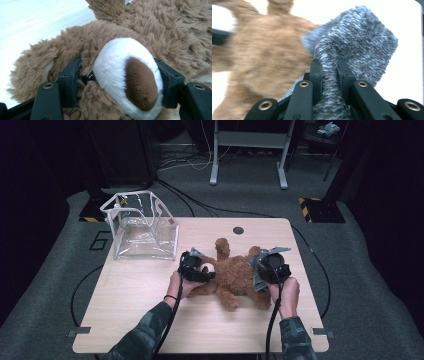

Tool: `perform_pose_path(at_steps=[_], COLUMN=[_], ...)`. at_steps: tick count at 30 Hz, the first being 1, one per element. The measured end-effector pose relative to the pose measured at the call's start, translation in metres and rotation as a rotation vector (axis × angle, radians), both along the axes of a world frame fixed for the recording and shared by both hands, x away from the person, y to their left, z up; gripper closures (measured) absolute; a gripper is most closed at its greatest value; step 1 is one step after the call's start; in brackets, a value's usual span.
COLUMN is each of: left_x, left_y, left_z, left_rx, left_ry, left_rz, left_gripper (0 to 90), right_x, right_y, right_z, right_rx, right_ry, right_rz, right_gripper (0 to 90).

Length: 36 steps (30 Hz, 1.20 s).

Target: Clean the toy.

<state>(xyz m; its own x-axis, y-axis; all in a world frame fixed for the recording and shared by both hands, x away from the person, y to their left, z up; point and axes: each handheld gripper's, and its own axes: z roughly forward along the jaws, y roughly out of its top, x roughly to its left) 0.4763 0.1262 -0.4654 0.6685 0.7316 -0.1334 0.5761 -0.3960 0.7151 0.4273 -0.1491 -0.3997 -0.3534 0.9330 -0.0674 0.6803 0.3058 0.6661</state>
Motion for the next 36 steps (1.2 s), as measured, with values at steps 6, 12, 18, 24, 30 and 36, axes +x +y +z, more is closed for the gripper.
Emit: perform_pose_path(at_steps=[6, 12, 18, 24, 30, 36], left_x=[-0.003, -0.004, -0.003, -0.003, -0.003, -0.003], left_y=[-0.002, -0.004, -0.004, -0.004, -0.003, -0.003], left_z=[0.001, 0.001, 0.001, 0.001, 0.001, 0.001], left_rx=[0.021, 0.038, 0.033, 0.031, 0.024, 0.025], left_ry=[-0.004, -0.014, -0.015, -0.015, -0.009, -0.013], left_rz=[0.002, 0.009, 0.015, 0.016, 0.014, 0.008], left_gripper=[32.6, 32.2, 32.0, 31.8, 31.7, 31.4], right_x=[-0.002, -0.015, -0.026, -0.034, -0.03, -0.031], right_y=[0.004, -0.027, -0.048, -0.025, 0.023, 0.017], right_z=[-0.037, -0.069, -0.069, -0.01, -0.003, -0.041], right_rx=[-0.046, -0.054, -0.073, -0.025, -0.011, -0.054], right_ry=[0.077, 0.154, 0.162, -0.01, -0.015, 0.024], right_rz=[0.019, -0.044, -0.089, -0.03, 0.089, 0.056], right_gripper=[78.2, 78.4, 78.2, 78.0, 78.0, 78.3])
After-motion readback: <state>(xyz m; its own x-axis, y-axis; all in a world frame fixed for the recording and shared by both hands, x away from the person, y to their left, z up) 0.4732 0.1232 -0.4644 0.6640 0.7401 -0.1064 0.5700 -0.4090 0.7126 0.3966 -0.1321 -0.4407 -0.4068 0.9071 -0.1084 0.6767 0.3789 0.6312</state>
